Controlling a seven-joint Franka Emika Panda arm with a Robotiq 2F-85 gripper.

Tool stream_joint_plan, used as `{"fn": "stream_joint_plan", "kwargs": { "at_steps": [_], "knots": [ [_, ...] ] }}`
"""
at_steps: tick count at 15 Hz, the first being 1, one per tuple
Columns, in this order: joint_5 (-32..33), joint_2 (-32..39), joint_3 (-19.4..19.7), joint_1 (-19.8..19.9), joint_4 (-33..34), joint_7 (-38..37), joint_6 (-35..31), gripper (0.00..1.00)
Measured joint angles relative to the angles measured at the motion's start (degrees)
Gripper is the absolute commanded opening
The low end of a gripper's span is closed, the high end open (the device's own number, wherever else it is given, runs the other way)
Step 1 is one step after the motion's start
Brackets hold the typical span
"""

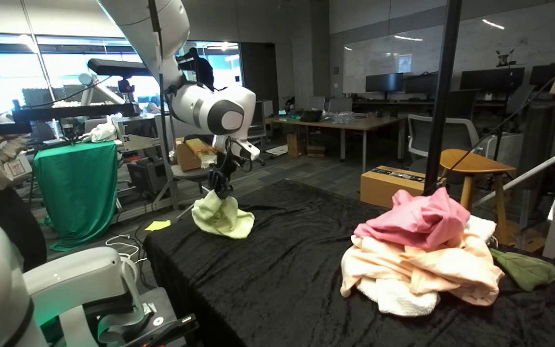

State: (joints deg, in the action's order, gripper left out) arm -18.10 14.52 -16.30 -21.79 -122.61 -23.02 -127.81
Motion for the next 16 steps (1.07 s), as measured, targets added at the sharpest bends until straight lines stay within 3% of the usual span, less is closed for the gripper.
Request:
{"fn": "stream_joint_plan", "kwargs": {
  "at_steps": [8, 16],
  "knots": [
    [3.6, -4.3, 5.1, 7.3, 2.9, 3.5, 7.4, 0.1],
    [5.7, -1.9, 11.0, 14.3, 19.7, 5.6, 16.7, 0.1]
  ]
}}
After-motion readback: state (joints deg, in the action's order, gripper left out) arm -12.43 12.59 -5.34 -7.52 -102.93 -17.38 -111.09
